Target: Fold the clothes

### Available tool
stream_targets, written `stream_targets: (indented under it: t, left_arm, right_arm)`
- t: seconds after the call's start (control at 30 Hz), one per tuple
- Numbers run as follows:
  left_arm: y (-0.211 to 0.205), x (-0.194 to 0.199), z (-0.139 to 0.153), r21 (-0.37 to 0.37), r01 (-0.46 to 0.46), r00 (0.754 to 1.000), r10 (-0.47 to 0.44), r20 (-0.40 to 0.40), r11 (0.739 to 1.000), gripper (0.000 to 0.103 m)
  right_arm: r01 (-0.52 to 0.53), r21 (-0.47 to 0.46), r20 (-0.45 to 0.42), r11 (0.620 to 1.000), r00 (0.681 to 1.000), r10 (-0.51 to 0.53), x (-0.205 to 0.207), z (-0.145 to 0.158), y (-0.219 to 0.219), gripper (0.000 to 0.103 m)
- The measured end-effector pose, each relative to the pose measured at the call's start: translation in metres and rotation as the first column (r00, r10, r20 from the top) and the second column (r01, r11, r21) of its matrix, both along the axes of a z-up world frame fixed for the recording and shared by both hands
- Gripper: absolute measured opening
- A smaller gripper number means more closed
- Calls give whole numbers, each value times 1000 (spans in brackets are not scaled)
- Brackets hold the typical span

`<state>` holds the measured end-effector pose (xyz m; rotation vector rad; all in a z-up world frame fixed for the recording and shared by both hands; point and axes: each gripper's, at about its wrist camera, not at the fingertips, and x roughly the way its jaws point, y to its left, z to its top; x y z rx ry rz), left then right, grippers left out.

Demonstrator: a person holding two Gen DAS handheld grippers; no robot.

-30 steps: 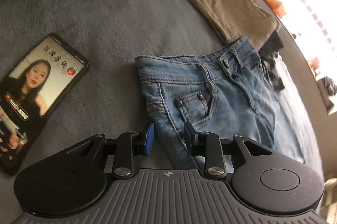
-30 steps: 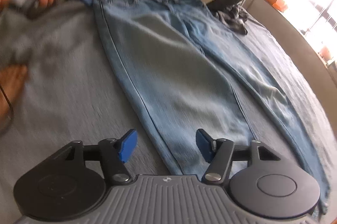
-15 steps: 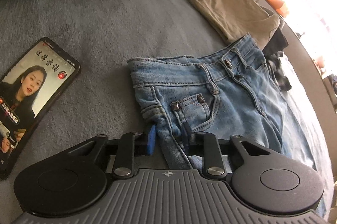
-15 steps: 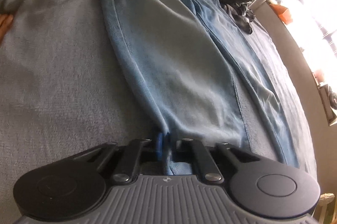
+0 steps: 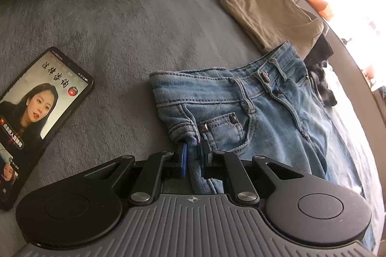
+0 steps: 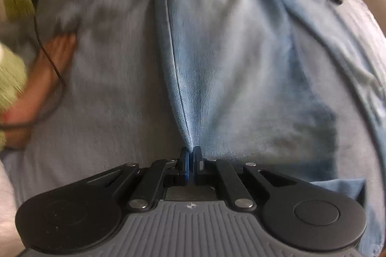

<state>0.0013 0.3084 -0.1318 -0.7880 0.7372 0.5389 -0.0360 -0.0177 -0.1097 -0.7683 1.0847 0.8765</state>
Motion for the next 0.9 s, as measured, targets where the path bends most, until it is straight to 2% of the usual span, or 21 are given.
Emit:
stream_targets:
  t: [0.13, 0.27, 0.43, 0.57, 0.67, 0.7, 0.77, 0.83, 0.9]
  left_arm:
    - [-5, -7, 13, 38, -17, 999, 15, 45, 999, 6]
    - [-14, -12, 37, 117, -24, 995, 12, 102, 993, 6]
    - [-13, -3, 3, 146, -18, 999, 22, -25, 989, 6]
    - [-19, -6, 1, 187, 0, 999, 8, -42, 982, 12]
    - [-23, -10, 14, 224, -18, 998, 32, -56, 974, 24]
    - [-24, -11, 18, 236, -24, 997, 40, -61, 971, 26]
    - [-27, -14, 27, 265, -36, 997, 54, -61, 963, 27]
    - [-38, -20, 38, 312, -54, 998, 64, -23, 949, 28]
    - [-54, -18, 47, 353, -13, 1000, 15, -2, 935, 31]
  right_arm:
    - [-12, 2, 18, 1000, 1000, 12, -1, 3, 1, 1]
    - [19, 63, 24, 998, 1000, -20, 1, 23, -9, 1]
    - [22, 68, -49, 997, 999, -19, -1, 0, -5, 2]
    - [-1, 47, -22, 999, 1000, 2, -6, -7, -2, 4]
    - [26, 75, -31, 997, 999, -23, -5, -5, -7, 10]
    - [42, 88, -43, 995, 998, -39, -5, -4, -9, 15]
    - [60, 108, -67, 992, 996, -53, -3, -2, -11, 25]
    - [57, 122, -73, 991, 996, -48, -4, 1, -12, 36]
    - [50, 129, -62, 990, 997, -43, -9, 3, -10, 39]
